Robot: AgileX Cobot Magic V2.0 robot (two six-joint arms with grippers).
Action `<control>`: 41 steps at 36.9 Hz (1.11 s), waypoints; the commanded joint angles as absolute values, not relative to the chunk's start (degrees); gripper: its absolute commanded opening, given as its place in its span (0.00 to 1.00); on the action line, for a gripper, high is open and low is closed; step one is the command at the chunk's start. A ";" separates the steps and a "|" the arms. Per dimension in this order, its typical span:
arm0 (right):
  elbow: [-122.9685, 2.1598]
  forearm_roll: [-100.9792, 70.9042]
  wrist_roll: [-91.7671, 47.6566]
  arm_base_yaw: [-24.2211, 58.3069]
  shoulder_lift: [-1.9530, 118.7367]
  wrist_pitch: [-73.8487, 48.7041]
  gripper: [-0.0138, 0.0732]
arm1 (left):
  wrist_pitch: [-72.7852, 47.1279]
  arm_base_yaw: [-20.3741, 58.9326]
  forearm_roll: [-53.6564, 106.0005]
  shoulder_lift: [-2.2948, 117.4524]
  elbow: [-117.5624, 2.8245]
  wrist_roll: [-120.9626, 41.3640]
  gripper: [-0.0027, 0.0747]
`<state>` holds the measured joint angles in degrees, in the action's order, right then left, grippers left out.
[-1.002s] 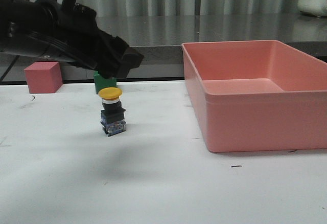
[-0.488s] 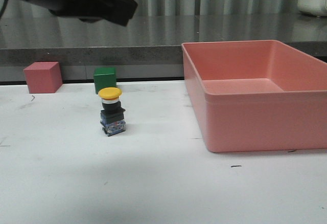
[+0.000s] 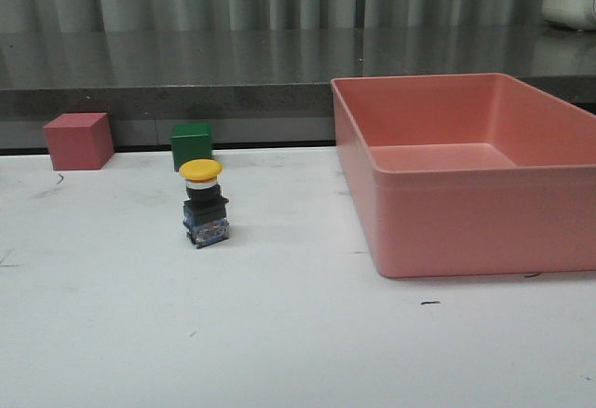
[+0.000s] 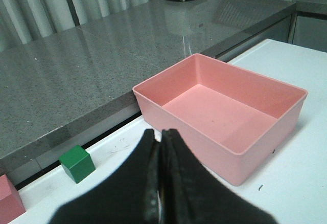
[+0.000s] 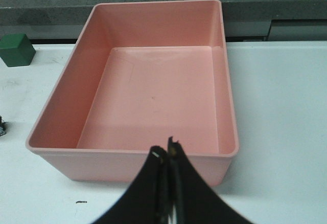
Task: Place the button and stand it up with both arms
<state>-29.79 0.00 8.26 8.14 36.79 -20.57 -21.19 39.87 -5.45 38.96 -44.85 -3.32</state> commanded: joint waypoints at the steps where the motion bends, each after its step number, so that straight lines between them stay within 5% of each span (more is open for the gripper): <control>1: -31.22 0.40 7.72 7.84 36.60 -15.99 0.09 | -22.68 40.02 -5.67 34.48 -46.12 -2.67 0.01; 33: -31.22 0.40 7.72 7.84 36.60 -15.99 0.09 | -27.43 40.02 -4.05 27.80 -45.99 -2.67 0.01; 41: -31.22 0.40 7.72 7.84 36.60 -15.99 0.09 | -16.48 33.46 -5.12 21.15 -36.17 -0.37 0.01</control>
<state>-29.79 0.00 8.26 8.14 36.79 -20.48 -24.69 36.32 -4.84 23.12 -37.93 -2.57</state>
